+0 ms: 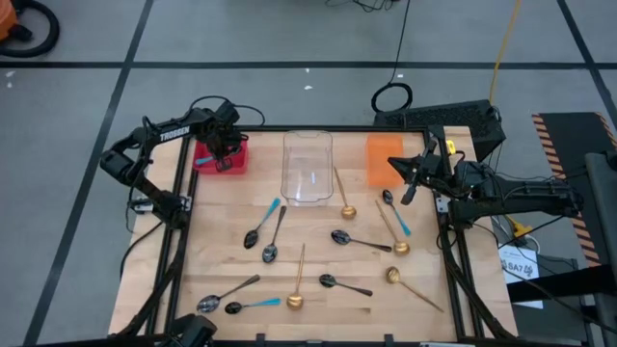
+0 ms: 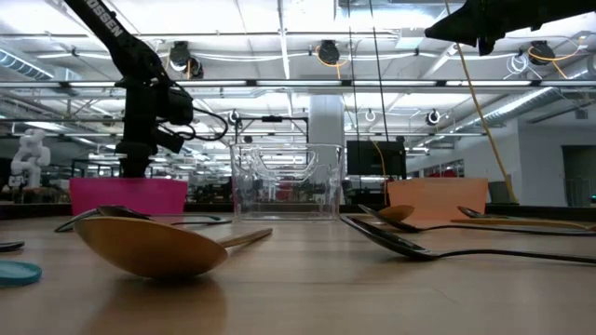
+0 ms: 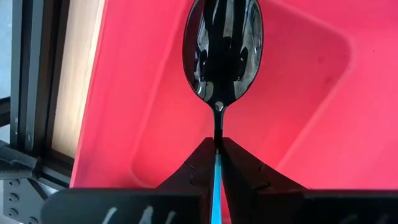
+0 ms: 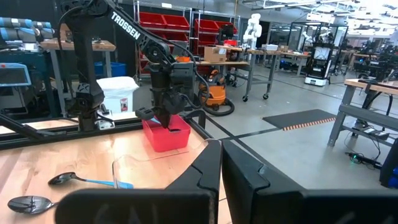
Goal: Sort silverware by color (type)
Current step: Put the blue spoon into the red bin
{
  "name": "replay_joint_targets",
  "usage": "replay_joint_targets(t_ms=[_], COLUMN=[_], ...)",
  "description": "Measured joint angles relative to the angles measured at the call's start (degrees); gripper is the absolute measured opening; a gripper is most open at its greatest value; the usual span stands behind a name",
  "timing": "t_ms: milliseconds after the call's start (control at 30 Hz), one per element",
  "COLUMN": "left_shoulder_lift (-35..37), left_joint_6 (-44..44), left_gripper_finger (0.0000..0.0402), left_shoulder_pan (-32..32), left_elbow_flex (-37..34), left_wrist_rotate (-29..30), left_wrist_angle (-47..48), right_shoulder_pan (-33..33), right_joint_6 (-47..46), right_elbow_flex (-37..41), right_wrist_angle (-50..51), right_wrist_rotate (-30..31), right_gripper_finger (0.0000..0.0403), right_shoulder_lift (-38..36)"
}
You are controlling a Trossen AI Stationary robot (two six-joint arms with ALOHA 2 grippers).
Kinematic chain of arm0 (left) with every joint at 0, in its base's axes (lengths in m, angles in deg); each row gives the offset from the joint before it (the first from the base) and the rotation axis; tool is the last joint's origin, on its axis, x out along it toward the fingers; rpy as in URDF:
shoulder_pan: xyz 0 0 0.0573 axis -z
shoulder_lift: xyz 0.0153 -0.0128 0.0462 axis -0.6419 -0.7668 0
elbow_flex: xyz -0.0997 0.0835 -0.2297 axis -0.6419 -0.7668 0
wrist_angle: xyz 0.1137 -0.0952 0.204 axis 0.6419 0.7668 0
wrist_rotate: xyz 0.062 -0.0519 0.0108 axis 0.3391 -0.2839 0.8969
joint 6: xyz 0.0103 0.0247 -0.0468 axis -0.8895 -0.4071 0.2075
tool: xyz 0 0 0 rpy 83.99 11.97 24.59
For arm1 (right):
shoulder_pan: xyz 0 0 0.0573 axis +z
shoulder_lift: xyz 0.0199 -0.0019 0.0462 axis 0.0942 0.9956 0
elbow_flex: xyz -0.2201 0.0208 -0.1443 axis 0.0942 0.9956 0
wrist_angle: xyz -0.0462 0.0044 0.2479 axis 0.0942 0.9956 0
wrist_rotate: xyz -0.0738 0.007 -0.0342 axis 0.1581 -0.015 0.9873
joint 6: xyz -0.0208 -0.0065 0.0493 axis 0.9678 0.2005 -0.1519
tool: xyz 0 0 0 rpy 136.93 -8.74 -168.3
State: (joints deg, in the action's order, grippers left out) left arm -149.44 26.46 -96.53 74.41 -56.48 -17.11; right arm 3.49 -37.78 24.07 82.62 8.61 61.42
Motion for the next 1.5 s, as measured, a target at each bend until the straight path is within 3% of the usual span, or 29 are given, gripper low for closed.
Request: replay_joint_targets(t_ms=[1500], left_shoulder_lift=[-0.36], left_joint_6=[-1.11], left_gripper_finger=[0.0026], left_shoulder_pan=[0.0], left_elbow_flex=[0.0], left_wrist_rotate=[-0.74], left_wrist_angle=[0.0], right_shoulder_pan=[0.0], right_joint_6=[0.0], right_elbow_flex=[0.0], right_wrist_angle=[0.44], right_wrist_rotate=[0.0], right_gripper_finger=[0.0011], right_shoulder_lift=[0.02])
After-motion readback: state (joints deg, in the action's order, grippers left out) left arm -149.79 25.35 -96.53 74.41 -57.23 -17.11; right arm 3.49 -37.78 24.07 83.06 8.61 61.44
